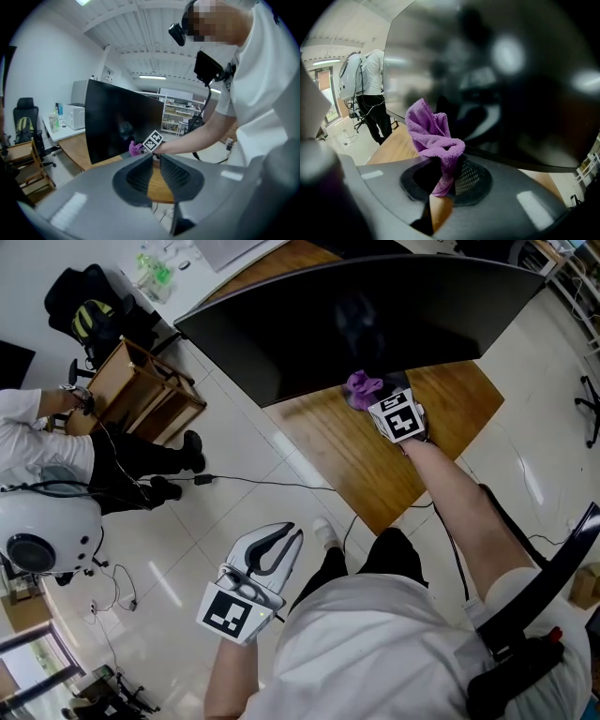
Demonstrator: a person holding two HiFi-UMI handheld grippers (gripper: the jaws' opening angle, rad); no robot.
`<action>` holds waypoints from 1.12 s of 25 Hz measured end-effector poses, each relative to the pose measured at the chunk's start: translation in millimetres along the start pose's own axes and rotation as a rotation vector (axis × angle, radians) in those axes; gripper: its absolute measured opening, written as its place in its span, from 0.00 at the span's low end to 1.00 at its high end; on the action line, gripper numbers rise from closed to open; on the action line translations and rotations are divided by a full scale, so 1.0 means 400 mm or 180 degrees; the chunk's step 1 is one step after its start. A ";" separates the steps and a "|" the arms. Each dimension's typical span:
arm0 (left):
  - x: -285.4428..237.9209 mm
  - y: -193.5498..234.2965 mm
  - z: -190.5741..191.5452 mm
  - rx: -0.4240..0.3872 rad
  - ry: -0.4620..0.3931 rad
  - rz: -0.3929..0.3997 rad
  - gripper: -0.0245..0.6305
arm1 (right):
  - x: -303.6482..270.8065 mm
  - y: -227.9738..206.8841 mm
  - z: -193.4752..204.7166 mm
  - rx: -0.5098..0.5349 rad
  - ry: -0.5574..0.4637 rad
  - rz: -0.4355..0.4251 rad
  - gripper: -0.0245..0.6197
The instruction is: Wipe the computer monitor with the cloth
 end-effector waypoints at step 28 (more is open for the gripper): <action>-0.248 -0.101 -0.120 -0.0132 0.0105 0.0251 0.14 | 0.089 -0.337 0.124 -0.0276 0.0121 0.0274 0.11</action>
Point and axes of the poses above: the fingertips, and each gripper's own axes: x backward along the fingers, y to its left, z out of its underside, the point moved 8 cm from there along x, backward along the fingers, and after that the axes turned 2 degrees about z, right-handed, at the moved point
